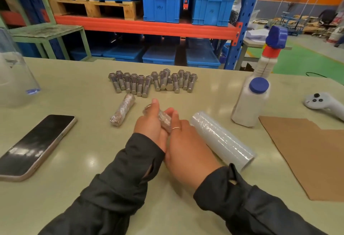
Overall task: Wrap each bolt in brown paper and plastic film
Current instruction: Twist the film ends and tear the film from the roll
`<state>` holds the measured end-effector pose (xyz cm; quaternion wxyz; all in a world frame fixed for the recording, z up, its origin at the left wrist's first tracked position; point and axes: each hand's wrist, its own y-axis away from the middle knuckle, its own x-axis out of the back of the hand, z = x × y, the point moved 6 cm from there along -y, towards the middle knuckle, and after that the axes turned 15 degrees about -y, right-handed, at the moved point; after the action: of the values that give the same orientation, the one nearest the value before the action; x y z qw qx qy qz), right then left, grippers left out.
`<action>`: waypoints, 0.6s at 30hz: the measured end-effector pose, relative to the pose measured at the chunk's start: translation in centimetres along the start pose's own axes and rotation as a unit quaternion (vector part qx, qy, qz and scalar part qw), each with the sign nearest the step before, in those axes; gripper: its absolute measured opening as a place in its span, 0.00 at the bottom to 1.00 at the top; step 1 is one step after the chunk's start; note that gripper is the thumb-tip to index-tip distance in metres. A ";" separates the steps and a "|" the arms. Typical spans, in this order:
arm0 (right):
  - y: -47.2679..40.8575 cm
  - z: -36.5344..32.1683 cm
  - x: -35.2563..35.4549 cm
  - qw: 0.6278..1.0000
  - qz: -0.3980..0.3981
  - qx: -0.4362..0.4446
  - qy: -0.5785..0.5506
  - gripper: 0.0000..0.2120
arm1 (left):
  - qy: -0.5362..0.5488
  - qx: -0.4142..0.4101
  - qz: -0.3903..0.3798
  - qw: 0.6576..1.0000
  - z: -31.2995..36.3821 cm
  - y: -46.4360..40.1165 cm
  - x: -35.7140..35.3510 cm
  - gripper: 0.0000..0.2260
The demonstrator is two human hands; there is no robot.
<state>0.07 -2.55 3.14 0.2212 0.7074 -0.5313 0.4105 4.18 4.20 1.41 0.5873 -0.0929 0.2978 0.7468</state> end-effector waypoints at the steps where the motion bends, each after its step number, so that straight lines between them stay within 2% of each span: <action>1: -0.4 0.3 0.2 0.999 0.031 -0.011 0.001 0.34 | -0.024 -0.018 -0.017 0.999 0.0 0.3 -0.2 0.11; 3: -1.1 1.0 1.0 0.996 0.082 -0.031 -0.011 0.22 | -0.094 -0.055 -0.046 0.993 0.2 0.5 -0.4 0.10; 5: -1.3 1.0 1.5 0.994 0.102 -0.042 -0.007 0.14 | -0.145 -0.070 -0.060 0.985 0.7 0.3 -0.5 0.07; 10: -1.6 0.4 1.6 0.992 0.121 -0.031 0.002 0.12 | -0.195 -0.087 -0.033 0.976 1.5 -0.8 -0.2 0.04; 15: -2.6 1.6 0.3 0.983 0.050 -0.097 -0.150 0.13 | -0.288 -0.152 -0.036 0.945 1.7 -1.3 -0.1 0.07; 18: -2.8 2.0 -0.1 0.966 0.042 -0.110 -0.229 0.14 | -0.297 -0.165 -0.035 0.940 1.9 -1.0 -0.3 0.09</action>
<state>3.36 -3.03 2.24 0.1527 0.7311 -0.6384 0.1860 5.66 5.09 2.74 0.6516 0.0271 -0.0207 0.7578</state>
